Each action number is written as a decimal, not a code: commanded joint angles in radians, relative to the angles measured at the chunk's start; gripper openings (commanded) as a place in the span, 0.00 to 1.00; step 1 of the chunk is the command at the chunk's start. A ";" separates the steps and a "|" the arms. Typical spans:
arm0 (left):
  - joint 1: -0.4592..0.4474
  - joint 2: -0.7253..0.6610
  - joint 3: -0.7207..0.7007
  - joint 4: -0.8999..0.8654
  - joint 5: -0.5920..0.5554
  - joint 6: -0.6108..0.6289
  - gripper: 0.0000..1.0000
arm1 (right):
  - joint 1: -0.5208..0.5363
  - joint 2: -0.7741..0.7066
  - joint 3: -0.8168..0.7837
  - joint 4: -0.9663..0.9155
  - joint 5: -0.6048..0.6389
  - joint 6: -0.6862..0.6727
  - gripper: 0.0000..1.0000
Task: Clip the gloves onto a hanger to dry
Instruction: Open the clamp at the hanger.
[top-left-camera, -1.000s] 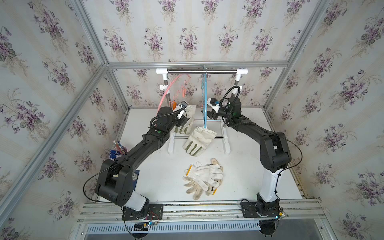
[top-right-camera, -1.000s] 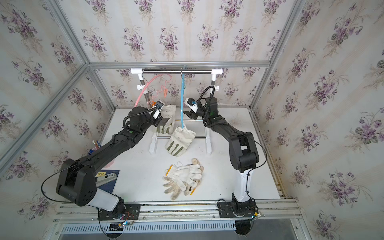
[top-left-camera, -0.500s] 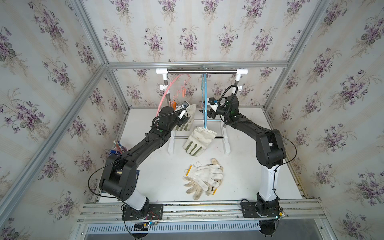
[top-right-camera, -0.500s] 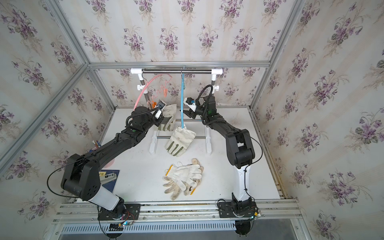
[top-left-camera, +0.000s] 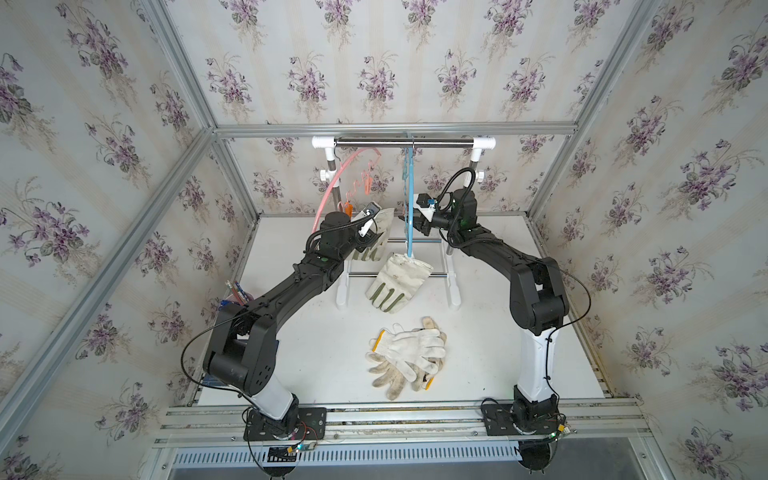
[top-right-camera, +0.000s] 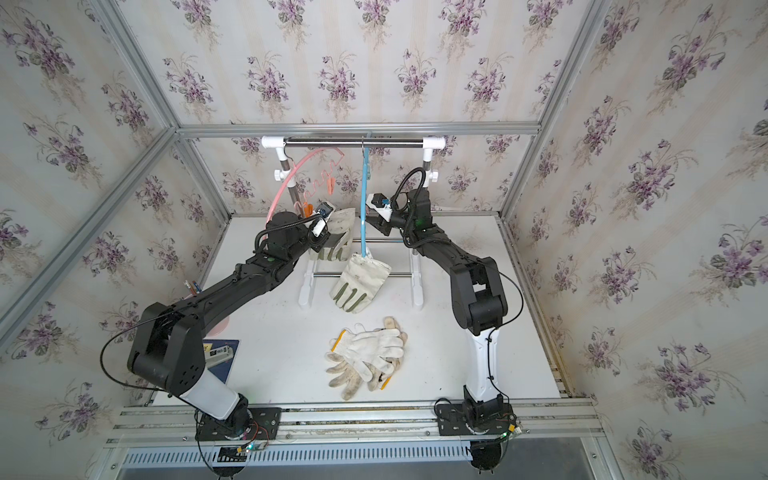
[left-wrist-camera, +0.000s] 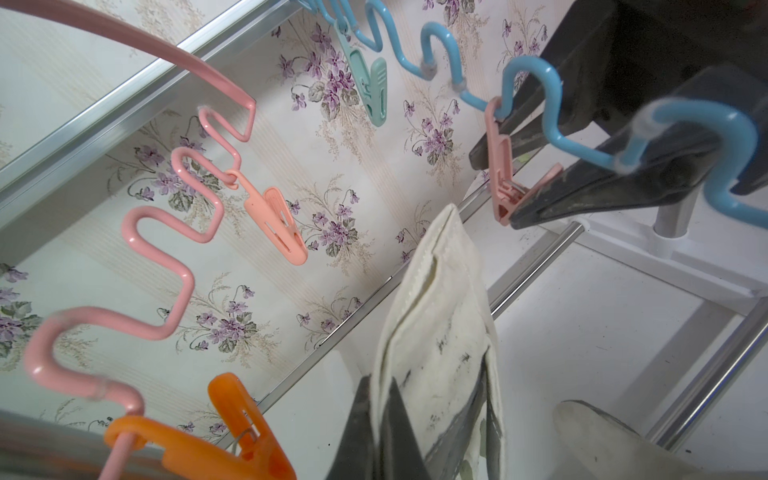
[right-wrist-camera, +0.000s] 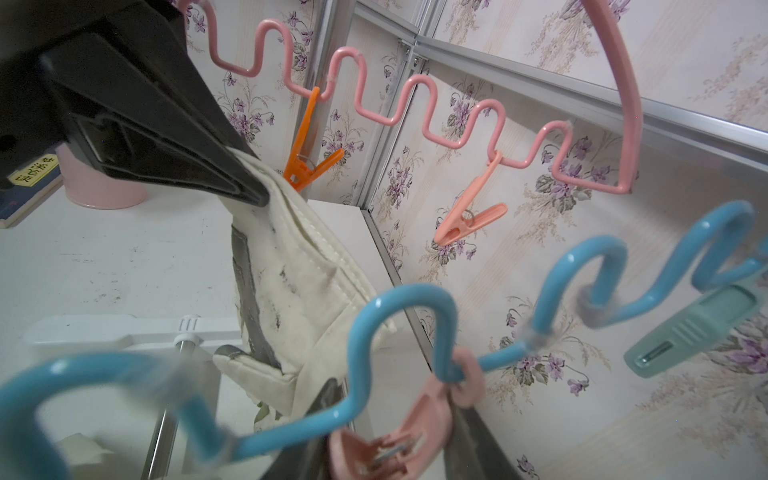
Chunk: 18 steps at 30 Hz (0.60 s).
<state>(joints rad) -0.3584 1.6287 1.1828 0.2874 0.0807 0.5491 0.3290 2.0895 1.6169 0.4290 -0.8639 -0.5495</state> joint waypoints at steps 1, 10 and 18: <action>0.001 0.003 0.009 0.047 0.005 0.002 0.00 | -0.002 -0.009 0.001 0.025 -0.024 -0.003 0.34; -0.001 0.028 0.020 0.032 0.025 0.017 0.00 | -0.006 -0.016 -0.007 0.033 -0.030 0.003 0.22; -0.014 0.082 0.032 0.038 0.103 0.096 0.00 | -0.008 -0.020 -0.008 0.047 -0.040 0.032 0.12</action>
<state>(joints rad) -0.3668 1.6978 1.2129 0.2897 0.1307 0.5922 0.3206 2.0804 1.6096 0.4488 -0.8829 -0.5262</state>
